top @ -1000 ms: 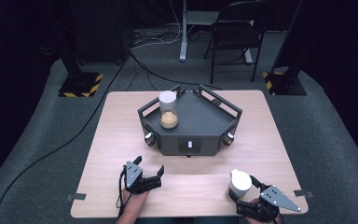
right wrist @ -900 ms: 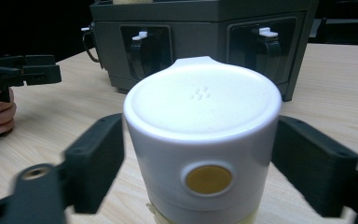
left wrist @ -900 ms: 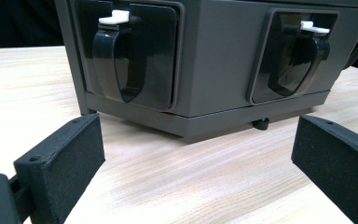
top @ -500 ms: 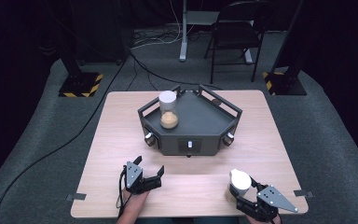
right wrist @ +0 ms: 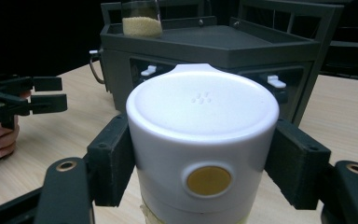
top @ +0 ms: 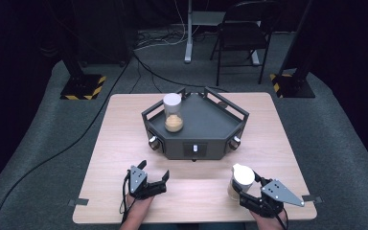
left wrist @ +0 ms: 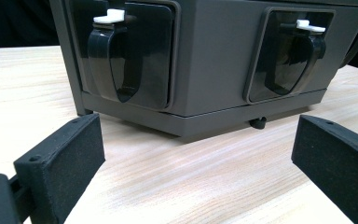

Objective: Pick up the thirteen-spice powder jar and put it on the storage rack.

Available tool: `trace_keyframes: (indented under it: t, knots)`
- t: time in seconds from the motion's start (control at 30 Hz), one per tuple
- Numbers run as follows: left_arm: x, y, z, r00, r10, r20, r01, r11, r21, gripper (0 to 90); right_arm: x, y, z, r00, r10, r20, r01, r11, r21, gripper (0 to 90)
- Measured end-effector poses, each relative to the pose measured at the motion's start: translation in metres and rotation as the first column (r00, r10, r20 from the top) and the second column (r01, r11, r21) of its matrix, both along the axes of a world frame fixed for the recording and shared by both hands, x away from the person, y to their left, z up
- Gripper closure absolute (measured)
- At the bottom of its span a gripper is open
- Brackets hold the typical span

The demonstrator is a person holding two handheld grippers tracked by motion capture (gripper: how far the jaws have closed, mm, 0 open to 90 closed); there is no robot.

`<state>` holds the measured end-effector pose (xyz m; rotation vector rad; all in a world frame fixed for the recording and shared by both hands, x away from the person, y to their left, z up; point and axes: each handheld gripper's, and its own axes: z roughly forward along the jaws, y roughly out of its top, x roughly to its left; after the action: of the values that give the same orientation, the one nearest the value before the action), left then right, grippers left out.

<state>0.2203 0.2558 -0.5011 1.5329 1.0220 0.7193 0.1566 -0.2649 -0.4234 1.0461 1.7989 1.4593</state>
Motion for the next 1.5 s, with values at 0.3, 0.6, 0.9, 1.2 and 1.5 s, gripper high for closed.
trace_keyframes:
  t: [0.3,0.6,0.9,1.2,1.5]
  knots:
    - [0.000,0.000,0.000,1.0000,0.000,0.002,0.000,1.0000,0.000,1.7,0.015,0.002,0.016,0.9997,0.019,0.013,-0.019,1.000,0.008,29.7]
    - [0.000,0.000,0.000,1.0000,-0.004,0.004,0.004,1.0000,0.001,1.8,0.035,0.005,0.040,0.9986,0.042,0.031,-0.043,0.999,0.006,29.6]
    - [-0.001,0.000,-0.001,1.0000,0.003,0.007,-0.003,1.0000,-0.004,1.8,0.055,0.014,0.055,0.9973,0.058,0.045,-0.060,0.998,0.035,29.7]
    - [-0.001,-0.001,-0.001,1.0000,0.001,0.009,-0.001,1.0000,0.001,1.7,0.075,0.028,0.068,0.9962,0.066,0.057,-0.068,0.997,0.031,29.7]
    - [-0.002,-0.001,-0.001,0.9999,-0.001,0.011,0.001,1.0000,0.008,1.7,0.092,0.040,0.084,0.9948,0.074,0.070,-0.076,0.997,0.022,29.7]
